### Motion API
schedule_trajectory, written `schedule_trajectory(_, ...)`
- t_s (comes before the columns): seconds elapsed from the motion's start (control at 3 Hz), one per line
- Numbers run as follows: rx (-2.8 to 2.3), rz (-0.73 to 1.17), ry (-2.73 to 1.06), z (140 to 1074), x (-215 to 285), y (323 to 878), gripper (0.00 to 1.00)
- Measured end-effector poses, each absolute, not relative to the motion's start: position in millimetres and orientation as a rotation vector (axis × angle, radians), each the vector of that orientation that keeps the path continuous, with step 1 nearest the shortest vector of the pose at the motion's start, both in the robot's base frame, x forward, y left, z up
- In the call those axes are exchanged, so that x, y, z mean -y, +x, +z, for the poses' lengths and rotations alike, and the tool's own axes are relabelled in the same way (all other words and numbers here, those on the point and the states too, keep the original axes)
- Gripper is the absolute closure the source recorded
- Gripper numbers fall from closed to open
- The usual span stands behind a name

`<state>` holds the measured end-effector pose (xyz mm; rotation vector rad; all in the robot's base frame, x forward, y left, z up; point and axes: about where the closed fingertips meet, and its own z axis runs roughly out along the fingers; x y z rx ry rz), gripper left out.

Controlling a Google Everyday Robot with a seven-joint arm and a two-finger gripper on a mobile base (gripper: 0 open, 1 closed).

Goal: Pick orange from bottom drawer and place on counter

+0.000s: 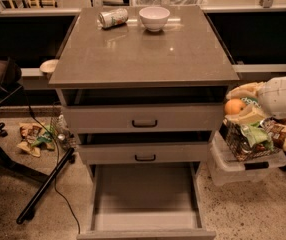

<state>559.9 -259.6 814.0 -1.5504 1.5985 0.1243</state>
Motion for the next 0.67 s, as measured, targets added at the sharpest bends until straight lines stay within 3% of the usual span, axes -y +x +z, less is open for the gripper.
schedule_trajectory(0.67, -1.517, 0.162, -1.402, 906, 259, 600, 1.0)
